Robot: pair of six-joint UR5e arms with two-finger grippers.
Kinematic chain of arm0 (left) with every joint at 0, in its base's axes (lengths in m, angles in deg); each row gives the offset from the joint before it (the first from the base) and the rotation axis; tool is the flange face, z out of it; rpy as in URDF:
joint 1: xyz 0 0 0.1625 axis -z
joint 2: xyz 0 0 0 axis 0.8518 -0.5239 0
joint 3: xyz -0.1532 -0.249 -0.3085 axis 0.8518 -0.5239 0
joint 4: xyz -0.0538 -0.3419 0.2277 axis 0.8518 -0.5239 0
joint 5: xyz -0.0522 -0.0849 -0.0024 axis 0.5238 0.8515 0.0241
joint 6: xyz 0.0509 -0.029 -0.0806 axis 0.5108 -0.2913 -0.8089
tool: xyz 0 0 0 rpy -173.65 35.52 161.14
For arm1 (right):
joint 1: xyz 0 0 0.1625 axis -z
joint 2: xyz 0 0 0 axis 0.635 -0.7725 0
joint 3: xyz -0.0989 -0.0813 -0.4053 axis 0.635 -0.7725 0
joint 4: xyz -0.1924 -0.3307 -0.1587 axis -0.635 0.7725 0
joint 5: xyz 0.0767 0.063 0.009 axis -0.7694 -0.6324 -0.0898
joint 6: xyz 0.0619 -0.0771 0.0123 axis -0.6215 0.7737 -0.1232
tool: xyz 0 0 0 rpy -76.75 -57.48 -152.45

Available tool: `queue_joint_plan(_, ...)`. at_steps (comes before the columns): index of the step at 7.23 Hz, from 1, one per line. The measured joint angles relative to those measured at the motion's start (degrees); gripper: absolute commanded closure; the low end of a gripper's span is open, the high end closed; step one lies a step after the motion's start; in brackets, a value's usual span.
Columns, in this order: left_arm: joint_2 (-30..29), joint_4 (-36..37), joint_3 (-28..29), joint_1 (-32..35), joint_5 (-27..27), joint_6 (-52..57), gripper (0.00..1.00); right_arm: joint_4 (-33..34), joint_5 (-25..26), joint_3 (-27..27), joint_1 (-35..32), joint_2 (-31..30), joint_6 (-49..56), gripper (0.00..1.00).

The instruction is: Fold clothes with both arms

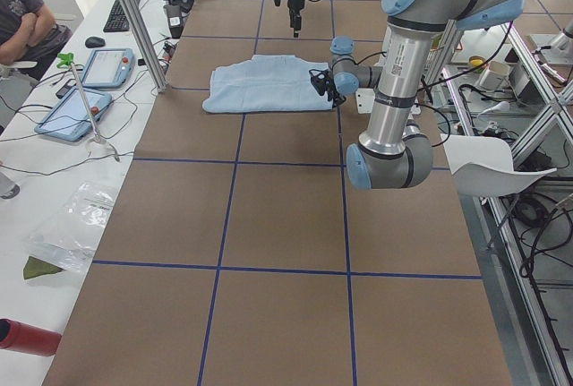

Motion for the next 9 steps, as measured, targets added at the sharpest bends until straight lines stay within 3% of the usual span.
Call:
queue_joint_plan(1,0.02,0.0,0.01,0.01,-0.02,0.0,0.7,0.0,-0.01,0.0,0.0,-0.03,0.0,0.0)
queue_joint_plan(3,0.12,0.0,0.13,0.09,-0.08,0.0,0.49,0.06,-0.01,0.0,0.0,-0.05,-0.04,0.0)
queue_joint_plan(9,-0.18,2.23,0.21,1.16,-0.01,0.08,0.49,0.09,-0.1,-0.07,0.0,-0.24,-0.08,0.0)
